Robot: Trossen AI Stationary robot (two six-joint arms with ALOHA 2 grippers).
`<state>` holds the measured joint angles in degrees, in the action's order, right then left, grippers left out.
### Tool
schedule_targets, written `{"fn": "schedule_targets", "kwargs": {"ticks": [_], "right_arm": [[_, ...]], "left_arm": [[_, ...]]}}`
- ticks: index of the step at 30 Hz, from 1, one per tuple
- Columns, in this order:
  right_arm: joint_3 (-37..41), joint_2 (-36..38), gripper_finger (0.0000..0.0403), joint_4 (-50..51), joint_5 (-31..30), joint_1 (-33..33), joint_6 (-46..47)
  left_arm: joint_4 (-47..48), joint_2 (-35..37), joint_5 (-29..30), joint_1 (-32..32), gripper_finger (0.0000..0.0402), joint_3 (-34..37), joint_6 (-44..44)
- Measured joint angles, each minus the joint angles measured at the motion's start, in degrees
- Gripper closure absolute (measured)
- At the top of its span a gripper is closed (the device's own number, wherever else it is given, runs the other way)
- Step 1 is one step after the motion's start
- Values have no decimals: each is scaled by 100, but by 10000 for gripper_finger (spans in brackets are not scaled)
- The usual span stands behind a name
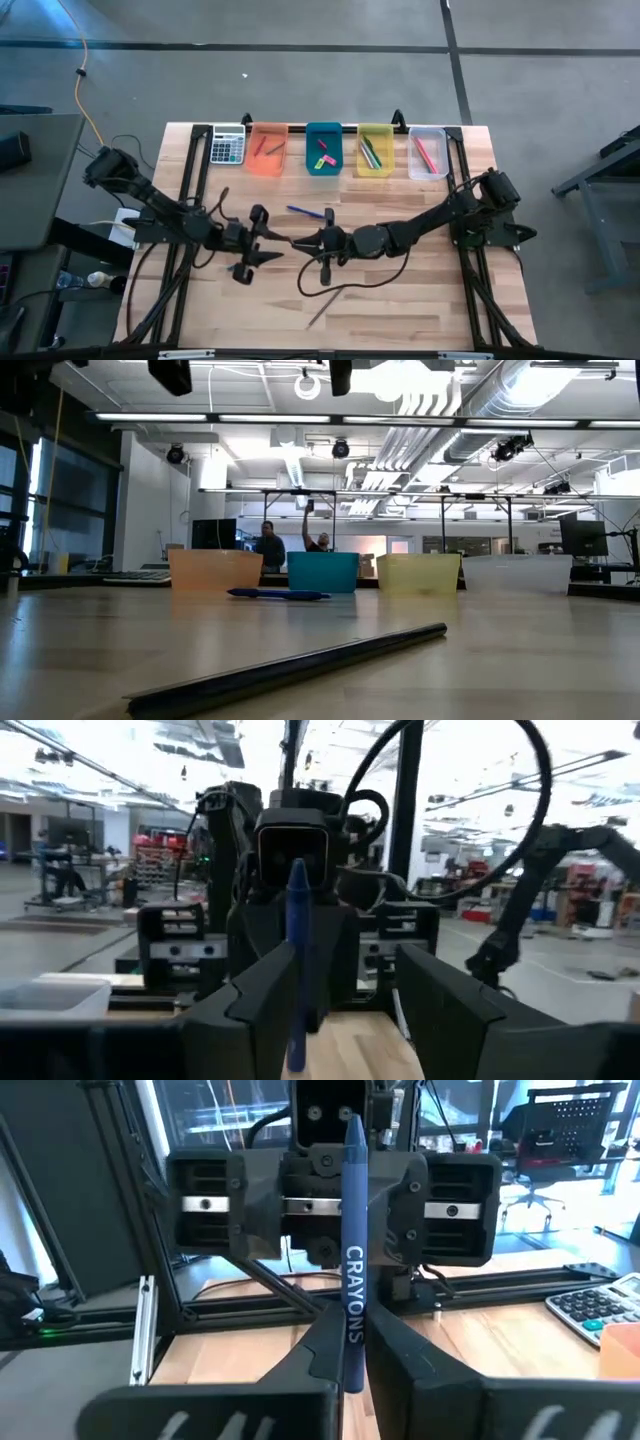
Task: Sort crayons/erasers/pens/pencils in bins
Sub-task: Put the blue crayon into the orange bin
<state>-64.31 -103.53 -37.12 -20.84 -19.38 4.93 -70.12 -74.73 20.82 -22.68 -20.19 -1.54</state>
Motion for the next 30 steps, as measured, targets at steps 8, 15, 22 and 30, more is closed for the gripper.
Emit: {"fn": "schedule_targets", "kwargs": {"ticks": [8, 15, 22, 30], "right_arm": [[0, 0, 391, 12, 7, -56, -49], [0, 0, 391, 44, 7, -63, -50], [-1, 0, 391, 111, 7, -63, -48], [-11, 0, 347, 322, -206, -66, -92]], "left_arm": [[-63, -535, 429, -1, 241, -435, -310], [-198, -557, 534, 0, 262, -450, -321], [-216, -557, 432, 110, 330, -448, -322], [-201, -557, 444, 173, 392, -443, -664]]}}
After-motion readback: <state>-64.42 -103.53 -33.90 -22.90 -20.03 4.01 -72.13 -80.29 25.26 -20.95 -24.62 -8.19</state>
